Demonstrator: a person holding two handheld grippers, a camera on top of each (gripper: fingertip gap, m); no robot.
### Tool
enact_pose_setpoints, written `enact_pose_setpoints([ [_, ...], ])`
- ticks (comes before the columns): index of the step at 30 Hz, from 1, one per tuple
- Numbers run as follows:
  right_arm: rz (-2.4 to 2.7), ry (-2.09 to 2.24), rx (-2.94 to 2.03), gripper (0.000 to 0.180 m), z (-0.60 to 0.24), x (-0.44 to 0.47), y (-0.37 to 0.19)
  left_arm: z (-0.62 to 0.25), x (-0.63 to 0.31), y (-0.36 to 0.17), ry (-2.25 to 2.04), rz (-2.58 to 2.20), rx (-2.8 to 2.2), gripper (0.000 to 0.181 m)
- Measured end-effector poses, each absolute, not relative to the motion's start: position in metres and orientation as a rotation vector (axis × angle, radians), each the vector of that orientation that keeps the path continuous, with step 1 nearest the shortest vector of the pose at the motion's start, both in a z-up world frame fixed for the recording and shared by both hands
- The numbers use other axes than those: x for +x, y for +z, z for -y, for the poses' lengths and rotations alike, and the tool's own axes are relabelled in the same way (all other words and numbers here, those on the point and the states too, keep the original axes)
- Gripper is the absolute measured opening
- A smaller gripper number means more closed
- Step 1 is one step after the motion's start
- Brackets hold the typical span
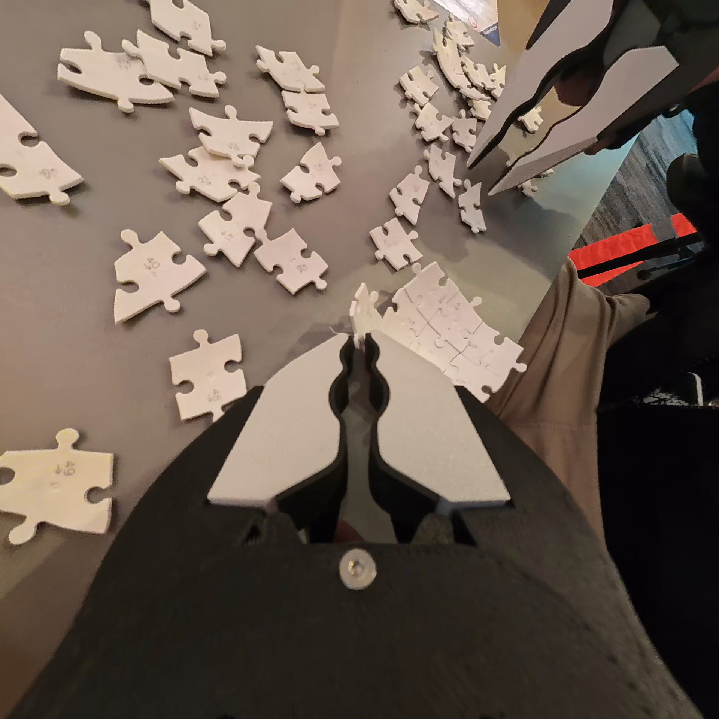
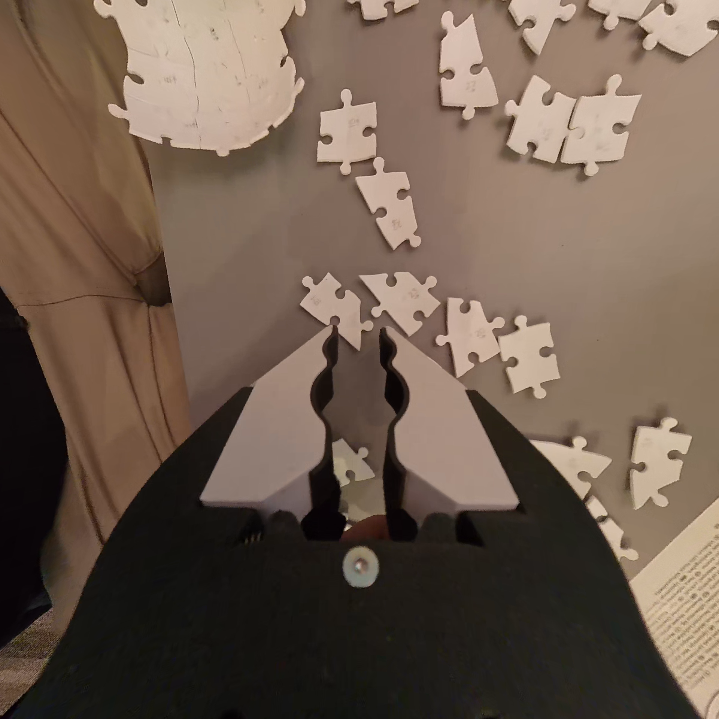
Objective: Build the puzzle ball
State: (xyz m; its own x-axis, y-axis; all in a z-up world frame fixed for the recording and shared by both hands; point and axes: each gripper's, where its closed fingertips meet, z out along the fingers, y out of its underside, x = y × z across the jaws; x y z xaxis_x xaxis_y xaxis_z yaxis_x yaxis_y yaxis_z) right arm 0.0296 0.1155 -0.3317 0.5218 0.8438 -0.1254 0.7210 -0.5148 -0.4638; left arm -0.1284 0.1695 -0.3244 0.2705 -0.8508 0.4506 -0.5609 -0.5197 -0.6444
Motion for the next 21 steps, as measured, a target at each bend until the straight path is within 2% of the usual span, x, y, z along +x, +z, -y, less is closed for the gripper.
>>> enact_pose_setpoints([
  [10,1.322,0.456,-2.342,0.016,-0.127,0.017,-0.320,-0.158,-0.142,-0.323,-1.162,-1.262,-2.202,0.004],
  [21,1.150,0.395,-2.312,0.025,-0.185,0.025,-0.315,-0.164,-0.148,-0.323,-1.174,-1.231,-2.193,0.004],
])
